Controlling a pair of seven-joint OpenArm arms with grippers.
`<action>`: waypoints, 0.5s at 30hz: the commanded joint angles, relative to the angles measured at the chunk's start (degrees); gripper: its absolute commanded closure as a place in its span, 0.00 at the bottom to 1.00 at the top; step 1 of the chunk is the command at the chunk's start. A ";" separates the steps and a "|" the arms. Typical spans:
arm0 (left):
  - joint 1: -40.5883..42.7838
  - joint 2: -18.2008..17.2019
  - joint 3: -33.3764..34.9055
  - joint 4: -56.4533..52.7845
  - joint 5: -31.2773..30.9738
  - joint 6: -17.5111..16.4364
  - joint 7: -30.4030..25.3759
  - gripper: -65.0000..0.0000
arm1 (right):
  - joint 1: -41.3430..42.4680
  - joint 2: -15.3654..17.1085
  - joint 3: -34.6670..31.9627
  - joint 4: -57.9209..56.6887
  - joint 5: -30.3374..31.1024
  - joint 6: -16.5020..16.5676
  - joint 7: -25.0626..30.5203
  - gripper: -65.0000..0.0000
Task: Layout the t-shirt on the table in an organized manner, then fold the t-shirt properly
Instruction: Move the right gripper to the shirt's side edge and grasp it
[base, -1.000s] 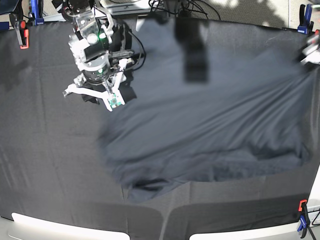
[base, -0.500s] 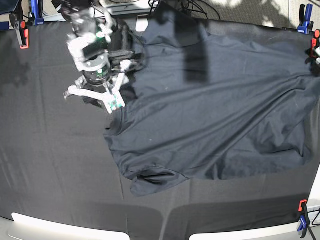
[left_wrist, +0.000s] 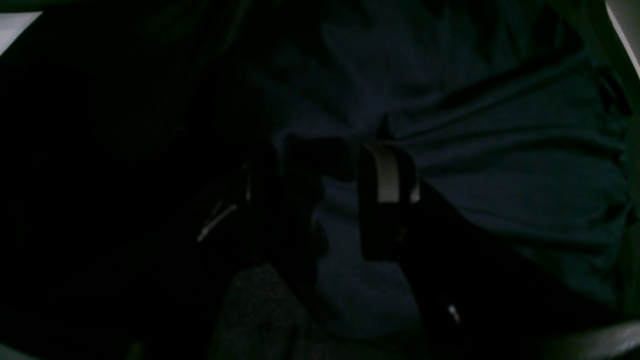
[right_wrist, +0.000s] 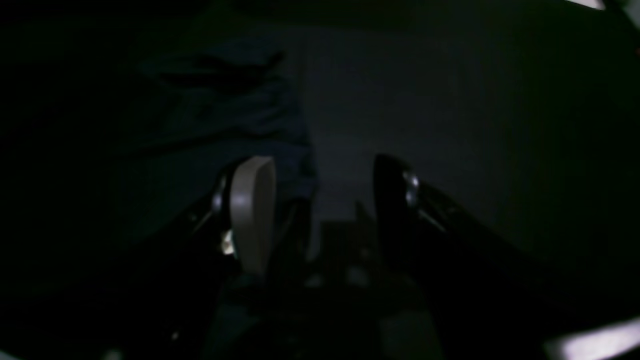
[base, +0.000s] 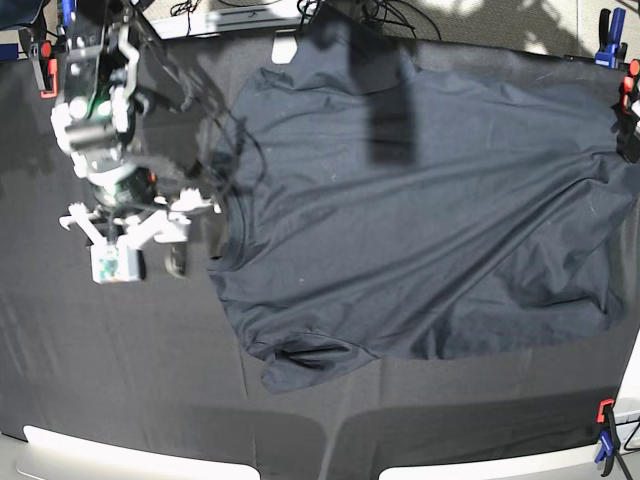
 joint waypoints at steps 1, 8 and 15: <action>-0.02 -1.18 -0.37 0.81 -1.40 -0.68 -0.42 0.62 | 2.12 0.26 0.35 -0.79 -0.04 0.79 1.27 0.50; 0.74 -1.11 -0.37 0.81 -1.42 -5.09 0.35 0.62 | 18.29 -0.90 -0.20 -19.45 2.91 1.46 -8.28 0.50; 0.76 -1.09 -0.37 0.81 -2.95 -5.84 -0.09 0.62 | 35.47 -2.95 -0.20 -41.29 -0.68 2.71 -11.72 0.50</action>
